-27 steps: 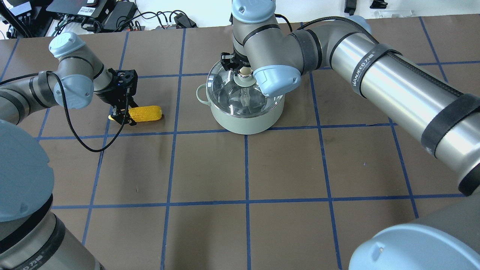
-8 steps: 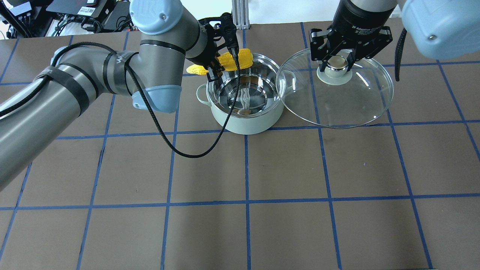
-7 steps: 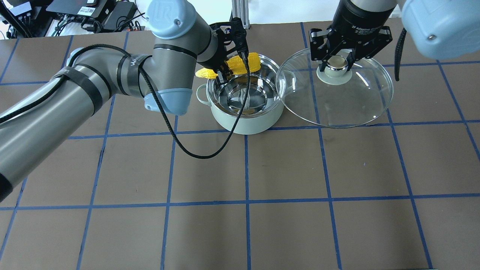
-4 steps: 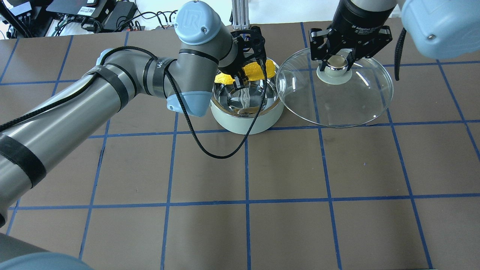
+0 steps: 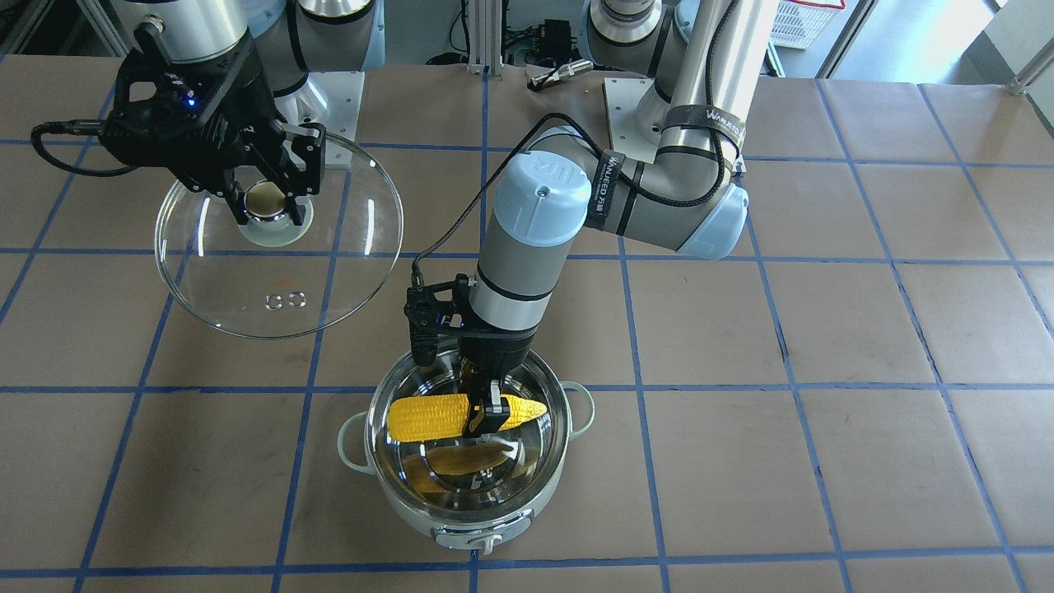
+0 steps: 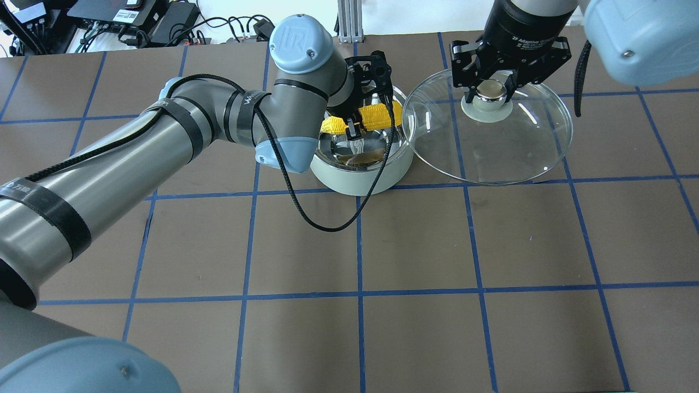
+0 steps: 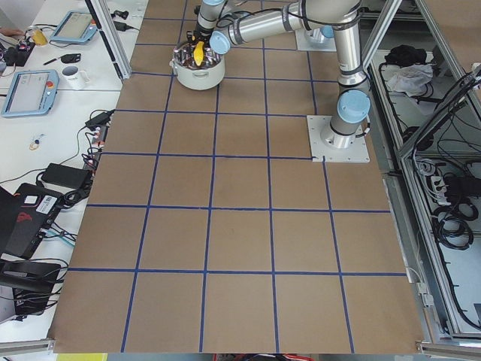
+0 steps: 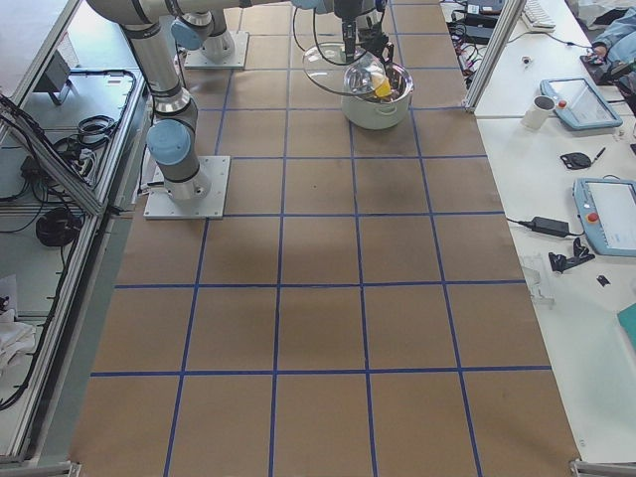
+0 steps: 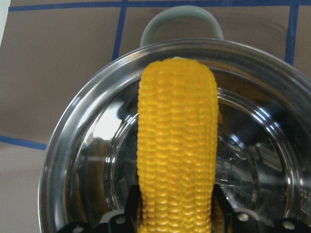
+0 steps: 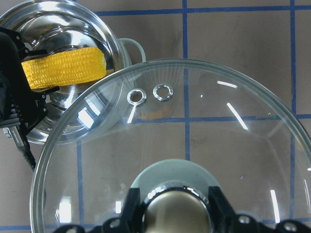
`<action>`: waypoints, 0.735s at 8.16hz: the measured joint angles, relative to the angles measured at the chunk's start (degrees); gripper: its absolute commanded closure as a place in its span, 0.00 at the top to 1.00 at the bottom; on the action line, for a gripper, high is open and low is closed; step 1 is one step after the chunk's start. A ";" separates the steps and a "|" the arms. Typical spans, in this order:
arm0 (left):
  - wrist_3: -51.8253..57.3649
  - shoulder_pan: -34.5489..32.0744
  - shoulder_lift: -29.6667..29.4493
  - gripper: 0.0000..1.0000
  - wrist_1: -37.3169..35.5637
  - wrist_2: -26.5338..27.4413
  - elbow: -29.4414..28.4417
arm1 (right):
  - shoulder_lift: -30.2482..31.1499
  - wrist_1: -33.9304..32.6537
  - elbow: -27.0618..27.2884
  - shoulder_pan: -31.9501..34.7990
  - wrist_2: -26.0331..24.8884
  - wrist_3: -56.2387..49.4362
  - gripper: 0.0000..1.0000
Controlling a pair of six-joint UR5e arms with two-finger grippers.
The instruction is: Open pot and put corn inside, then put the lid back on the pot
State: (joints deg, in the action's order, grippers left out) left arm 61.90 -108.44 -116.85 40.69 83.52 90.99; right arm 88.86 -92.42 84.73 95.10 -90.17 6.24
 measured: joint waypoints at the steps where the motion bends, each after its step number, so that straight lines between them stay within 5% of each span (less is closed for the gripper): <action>1: -2.33 -0.02 -0.10 1.00 0.00 0.04 -0.11 | 0.00 0.00 0.00 0.00 -0.01 0.00 0.27; 6: -15.05 1.12 5.12 1.00 1.93 -0.08 -1.45 | 0.00 0.09 0.00 0.00 -0.38 -0.17 0.26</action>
State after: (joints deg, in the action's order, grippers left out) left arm 46.85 -107.32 -111.74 42.62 83.43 89.55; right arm 88.86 -92.33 84.73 95.10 -90.55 6.07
